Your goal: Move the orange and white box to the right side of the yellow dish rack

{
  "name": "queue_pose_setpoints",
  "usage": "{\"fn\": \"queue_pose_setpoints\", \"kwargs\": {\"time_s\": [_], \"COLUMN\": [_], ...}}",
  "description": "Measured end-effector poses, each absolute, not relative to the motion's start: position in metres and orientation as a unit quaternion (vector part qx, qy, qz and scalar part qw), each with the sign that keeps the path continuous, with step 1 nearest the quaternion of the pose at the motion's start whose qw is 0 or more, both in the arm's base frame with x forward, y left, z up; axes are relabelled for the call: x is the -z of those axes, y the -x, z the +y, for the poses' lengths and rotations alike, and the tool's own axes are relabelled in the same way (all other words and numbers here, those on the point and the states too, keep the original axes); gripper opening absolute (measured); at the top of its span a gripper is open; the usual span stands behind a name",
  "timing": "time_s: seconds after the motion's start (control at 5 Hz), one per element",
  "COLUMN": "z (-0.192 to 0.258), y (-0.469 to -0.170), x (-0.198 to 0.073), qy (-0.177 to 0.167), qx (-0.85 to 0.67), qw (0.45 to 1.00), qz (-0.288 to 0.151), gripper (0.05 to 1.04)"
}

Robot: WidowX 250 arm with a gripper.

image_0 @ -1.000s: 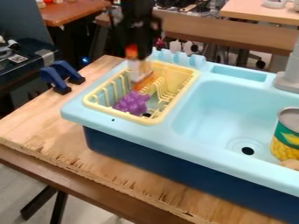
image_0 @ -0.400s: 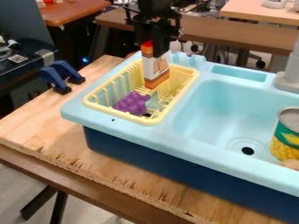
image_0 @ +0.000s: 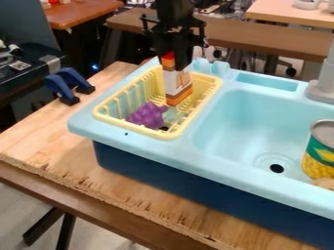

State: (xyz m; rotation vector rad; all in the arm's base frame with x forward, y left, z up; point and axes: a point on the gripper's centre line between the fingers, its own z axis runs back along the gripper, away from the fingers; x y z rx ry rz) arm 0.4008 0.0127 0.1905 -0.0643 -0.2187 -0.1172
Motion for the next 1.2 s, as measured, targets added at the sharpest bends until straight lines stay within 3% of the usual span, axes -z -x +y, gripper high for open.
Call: {"fn": "queue_pose_setpoints", "kwargs": {"time_s": [0.6, 1.2], "z": [-0.006, -0.005], "y": [-0.416, -0.419], "x": [-0.186, -0.169], "qy": [0.051, 0.056], "qx": [0.052, 0.041], "qw": [0.99, 0.993], "qz": [-0.123, -0.101], "gripper": [0.39, 0.39]}}
